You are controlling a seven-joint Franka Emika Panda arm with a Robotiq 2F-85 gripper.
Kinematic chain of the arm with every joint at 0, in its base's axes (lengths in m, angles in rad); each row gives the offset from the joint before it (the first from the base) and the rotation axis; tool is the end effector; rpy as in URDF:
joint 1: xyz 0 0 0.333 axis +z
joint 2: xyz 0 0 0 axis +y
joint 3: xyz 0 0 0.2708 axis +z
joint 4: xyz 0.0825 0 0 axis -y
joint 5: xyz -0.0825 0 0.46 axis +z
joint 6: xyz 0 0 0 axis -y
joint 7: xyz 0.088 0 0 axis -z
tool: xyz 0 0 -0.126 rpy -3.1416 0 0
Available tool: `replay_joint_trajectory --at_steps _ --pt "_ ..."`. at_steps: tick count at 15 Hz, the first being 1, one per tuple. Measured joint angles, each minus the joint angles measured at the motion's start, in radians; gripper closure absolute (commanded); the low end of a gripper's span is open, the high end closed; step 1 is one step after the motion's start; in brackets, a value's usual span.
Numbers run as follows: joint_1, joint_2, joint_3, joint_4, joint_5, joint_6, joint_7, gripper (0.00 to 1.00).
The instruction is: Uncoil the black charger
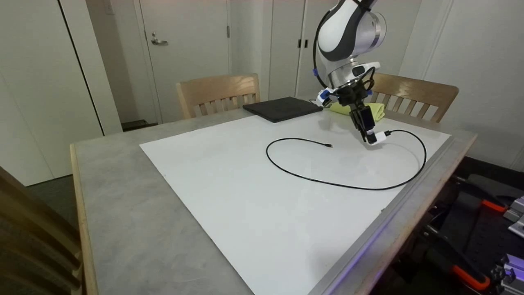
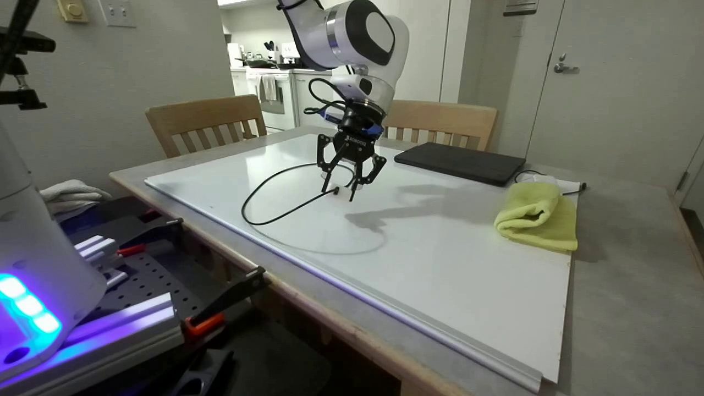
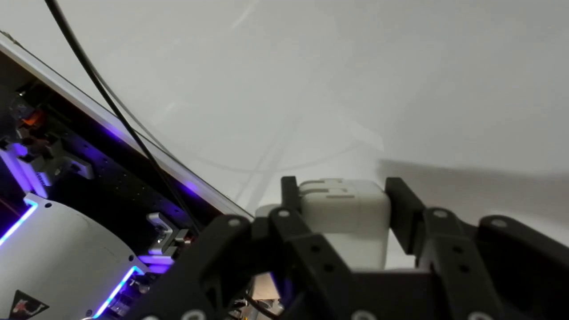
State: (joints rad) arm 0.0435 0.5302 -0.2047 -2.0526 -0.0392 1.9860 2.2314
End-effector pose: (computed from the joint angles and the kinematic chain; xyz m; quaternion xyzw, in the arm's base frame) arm 0.5175 -0.1042 0.0317 0.3595 -0.8847 -0.0889 0.2832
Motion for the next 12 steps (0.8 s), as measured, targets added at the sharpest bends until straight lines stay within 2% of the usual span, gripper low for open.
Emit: replay_joint_trajectory --at_steps 2,5,11,12 --pt "0.000 0.001 -0.001 0.000 0.000 -0.002 0.030 0.74" --pt "-0.004 0.004 -0.009 0.009 0.022 -0.009 0.168 0.74" --pt "-0.052 0.005 -0.029 0.028 0.111 -0.002 0.389 0.74" --pt "-0.047 0.006 -0.057 0.028 0.148 0.004 0.386 0.74"
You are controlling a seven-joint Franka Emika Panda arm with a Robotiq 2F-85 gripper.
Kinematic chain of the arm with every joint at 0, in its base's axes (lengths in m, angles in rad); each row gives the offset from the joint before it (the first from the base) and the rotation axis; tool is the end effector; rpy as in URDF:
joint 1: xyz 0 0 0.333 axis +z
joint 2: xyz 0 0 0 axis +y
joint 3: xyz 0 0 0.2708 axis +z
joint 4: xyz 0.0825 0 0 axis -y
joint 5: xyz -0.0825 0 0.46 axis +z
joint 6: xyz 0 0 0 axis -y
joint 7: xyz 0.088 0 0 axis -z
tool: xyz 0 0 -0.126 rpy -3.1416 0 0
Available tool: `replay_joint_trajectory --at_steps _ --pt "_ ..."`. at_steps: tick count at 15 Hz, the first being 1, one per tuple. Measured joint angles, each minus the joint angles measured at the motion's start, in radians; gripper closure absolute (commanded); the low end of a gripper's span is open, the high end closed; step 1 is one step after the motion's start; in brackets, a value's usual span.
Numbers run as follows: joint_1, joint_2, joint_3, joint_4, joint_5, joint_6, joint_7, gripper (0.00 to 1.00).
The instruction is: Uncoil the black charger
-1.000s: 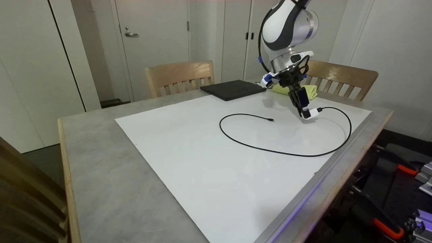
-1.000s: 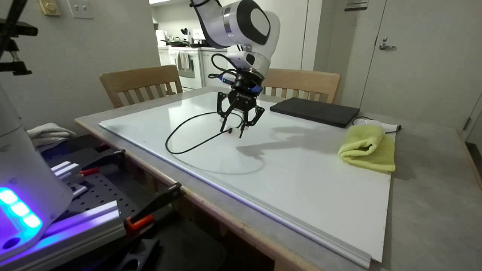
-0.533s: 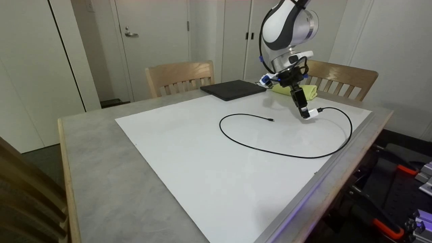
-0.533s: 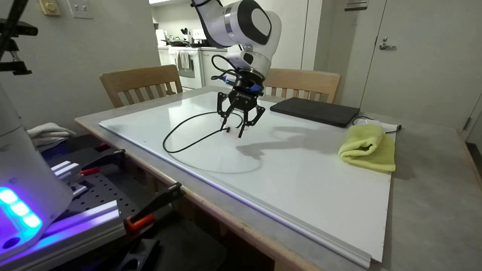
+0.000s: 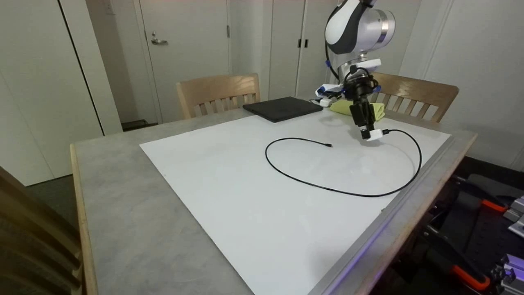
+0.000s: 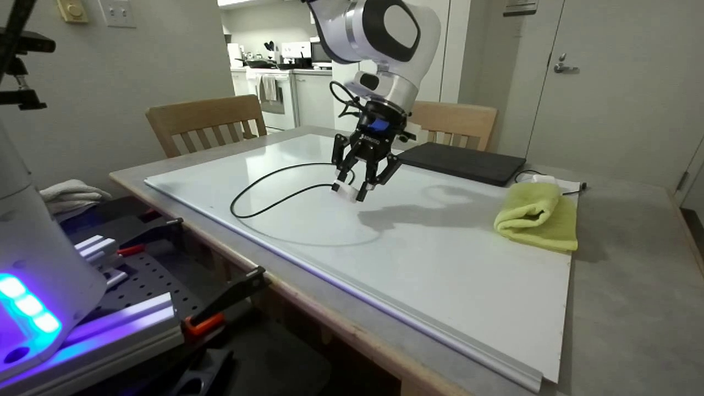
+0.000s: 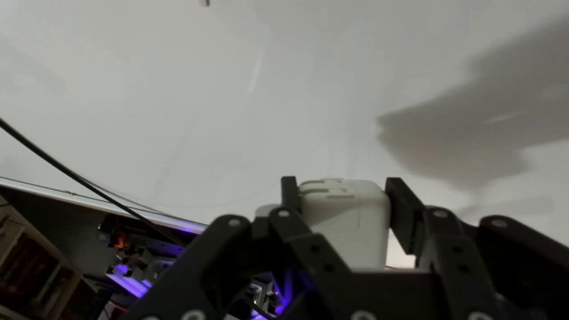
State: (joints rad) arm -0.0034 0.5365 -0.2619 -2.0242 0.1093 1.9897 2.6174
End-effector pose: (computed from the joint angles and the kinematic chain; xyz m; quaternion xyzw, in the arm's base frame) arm 0.5204 -0.1529 0.0406 0.0883 -0.9583 -0.0794 0.2601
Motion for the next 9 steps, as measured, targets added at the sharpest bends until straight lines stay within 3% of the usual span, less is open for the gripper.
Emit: replay_joint_trajectory --at_steps 4,5,8,9 --pt "0.042 0.016 -0.182 -0.002 0.153 0.036 -0.011 0.74" --pt "0.045 0.022 -0.222 -0.006 0.189 0.045 -0.012 0.49" --pt "0.057 0.034 -0.312 -0.020 0.265 0.052 -0.015 0.49" --pt "0.058 0.034 -0.316 -0.022 0.270 0.053 -0.015 0.74"
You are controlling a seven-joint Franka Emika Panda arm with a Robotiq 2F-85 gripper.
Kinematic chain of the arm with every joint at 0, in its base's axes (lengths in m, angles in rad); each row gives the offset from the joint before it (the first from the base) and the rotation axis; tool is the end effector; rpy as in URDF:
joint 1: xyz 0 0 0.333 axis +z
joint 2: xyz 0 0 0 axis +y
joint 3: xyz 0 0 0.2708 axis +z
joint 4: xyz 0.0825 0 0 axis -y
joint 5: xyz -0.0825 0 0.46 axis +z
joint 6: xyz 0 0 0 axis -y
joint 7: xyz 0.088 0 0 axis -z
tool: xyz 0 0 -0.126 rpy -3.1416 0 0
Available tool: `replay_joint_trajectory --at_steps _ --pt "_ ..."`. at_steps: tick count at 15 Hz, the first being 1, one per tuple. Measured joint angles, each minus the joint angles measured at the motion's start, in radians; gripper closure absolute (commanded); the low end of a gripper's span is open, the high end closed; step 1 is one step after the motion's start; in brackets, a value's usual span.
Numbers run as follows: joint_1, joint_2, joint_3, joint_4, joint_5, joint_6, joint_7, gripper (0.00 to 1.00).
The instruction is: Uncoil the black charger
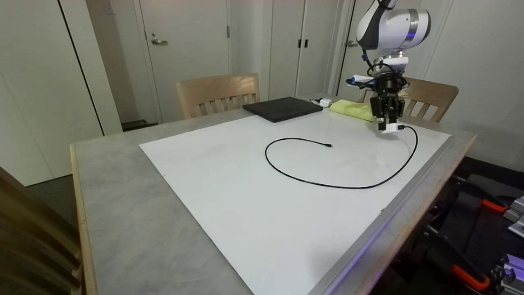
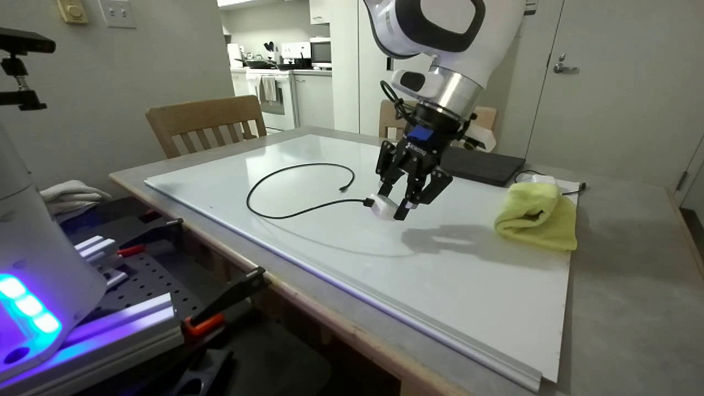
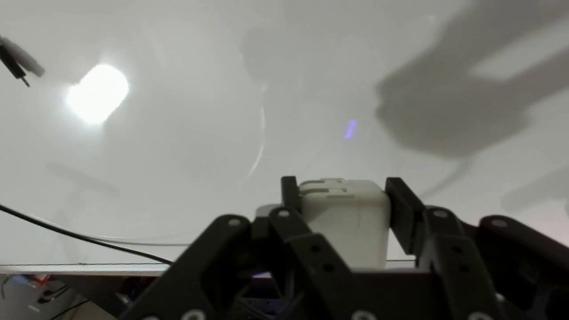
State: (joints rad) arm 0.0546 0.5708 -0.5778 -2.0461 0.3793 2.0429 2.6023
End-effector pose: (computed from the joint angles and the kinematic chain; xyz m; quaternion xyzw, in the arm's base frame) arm 0.4718 -0.2905 0.0549 -0.1145 -0.9687 -0.1025 0.1948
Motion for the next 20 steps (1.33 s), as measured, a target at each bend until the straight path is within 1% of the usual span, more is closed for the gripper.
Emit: replay_joint_trajectory --at_steps 2,3,4,7,9,11,12,13,15,16,17,18,20 --pt "0.012 0.002 -0.004 -0.001 0.002 -0.001 0.003 0.74" --pt "0.036 0.013 -0.031 -0.001 0.020 -0.002 0.005 0.74" --pt "0.085 0.038 -0.094 -0.002 0.069 -0.001 0.007 0.74" --pt "0.267 0.161 -0.324 -0.004 0.273 -0.002 0.002 0.74" --pt "0.362 0.252 -0.439 -0.010 0.434 -0.012 0.003 0.74" --pt "0.435 0.354 -0.531 -0.022 0.596 -0.052 0.003 0.74" --pt "0.467 0.413 -0.576 -0.029 0.677 -0.090 0.003 0.44" --pt "0.495 0.475 -0.620 -0.040 0.753 -0.136 0.003 0.24" --pt "0.541 0.603 -0.695 -0.070 0.878 -0.236 0.003 0.12" --pt "0.557 0.665 -0.729 -0.082 0.922 -0.294 0.003 0.04" --pt "0.569 0.730 -0.764 -0.090 0.960 -0.360 0.003 0.00" --pt "0.575 0.787 -0.788 -0.092 0.987 -0.414 0.002 0.00" --pt "0.586 0.873 -0.825 -0.089 1.006 -0.493 0.002 0.00"
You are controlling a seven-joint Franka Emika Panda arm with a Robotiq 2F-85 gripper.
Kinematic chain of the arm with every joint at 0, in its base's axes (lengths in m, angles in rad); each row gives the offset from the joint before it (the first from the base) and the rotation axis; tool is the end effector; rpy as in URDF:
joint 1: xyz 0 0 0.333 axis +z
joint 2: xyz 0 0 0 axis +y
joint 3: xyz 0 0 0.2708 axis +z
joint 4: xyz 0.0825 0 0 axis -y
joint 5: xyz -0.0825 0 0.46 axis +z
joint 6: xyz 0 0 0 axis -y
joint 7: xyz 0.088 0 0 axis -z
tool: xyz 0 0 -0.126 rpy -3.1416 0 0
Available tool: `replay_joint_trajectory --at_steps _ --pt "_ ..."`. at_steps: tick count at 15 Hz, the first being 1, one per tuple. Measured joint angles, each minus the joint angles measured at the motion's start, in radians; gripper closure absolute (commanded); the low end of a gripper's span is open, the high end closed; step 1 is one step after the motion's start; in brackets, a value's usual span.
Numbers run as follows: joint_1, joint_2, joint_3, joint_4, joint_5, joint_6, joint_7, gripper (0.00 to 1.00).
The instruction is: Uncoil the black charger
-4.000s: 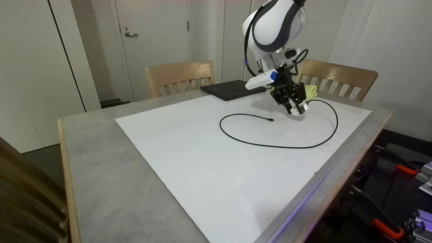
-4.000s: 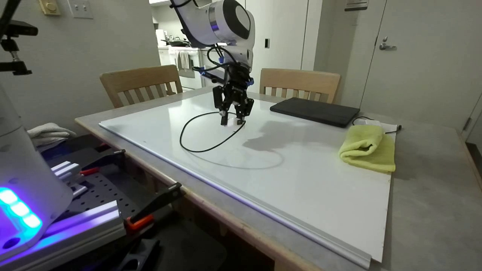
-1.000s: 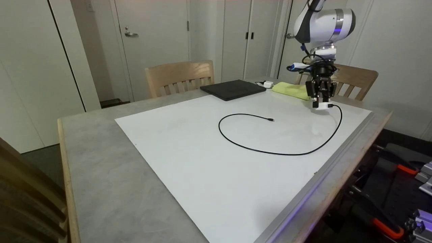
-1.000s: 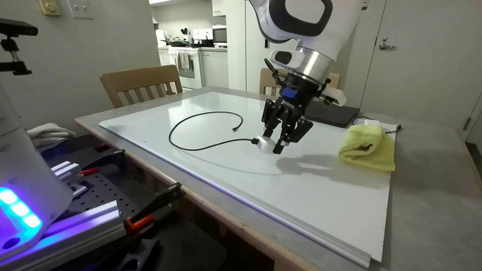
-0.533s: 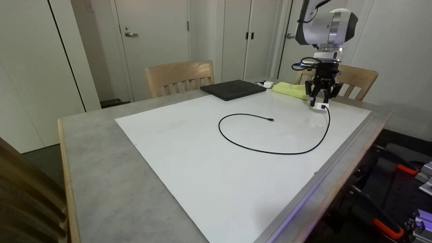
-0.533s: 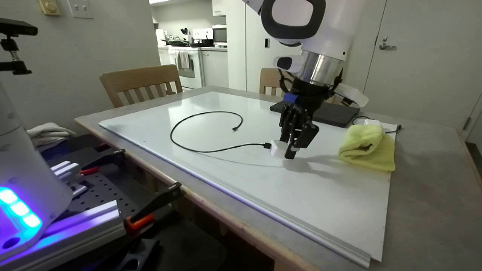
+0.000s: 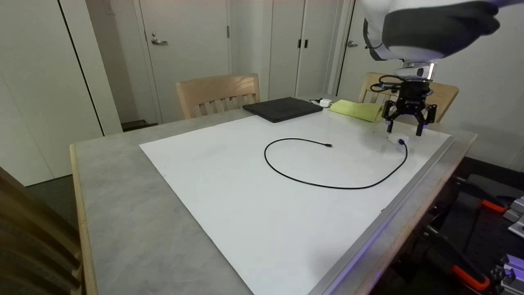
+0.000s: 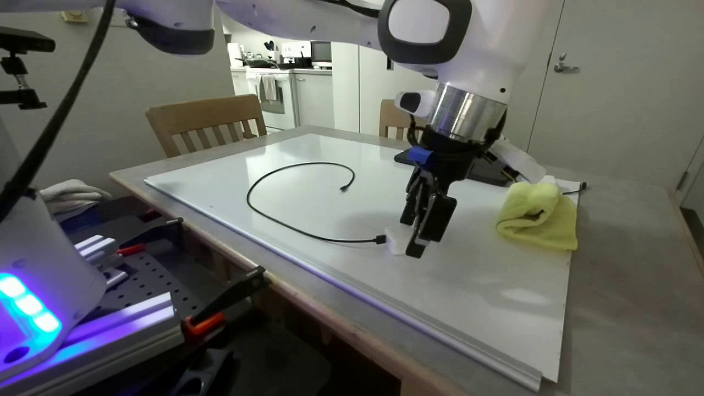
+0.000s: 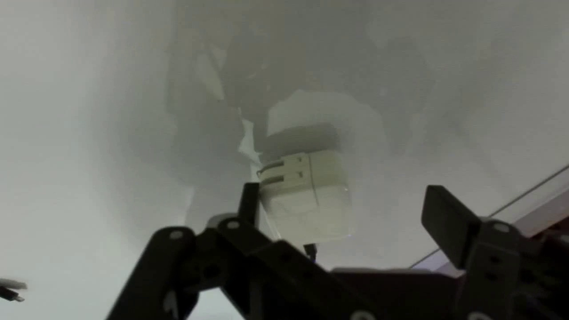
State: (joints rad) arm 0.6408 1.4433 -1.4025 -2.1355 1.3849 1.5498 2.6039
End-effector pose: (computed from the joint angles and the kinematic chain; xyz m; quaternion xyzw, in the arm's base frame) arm 0.3714 -0.4036 0.1183 -0.4432 -0.8852 -0.0530 0.1314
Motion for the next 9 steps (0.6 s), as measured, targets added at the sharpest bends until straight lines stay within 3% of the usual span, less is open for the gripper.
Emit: replay_joint_trajectory --at_steps 4,9 --pt "0.034 0.033 -0.049 0.061 -0.044 -0.076 -0.010 0.00" --pt "0.048 -0.111 -0.026 0.249 -0.285 -0.074 -0.045 0.00"
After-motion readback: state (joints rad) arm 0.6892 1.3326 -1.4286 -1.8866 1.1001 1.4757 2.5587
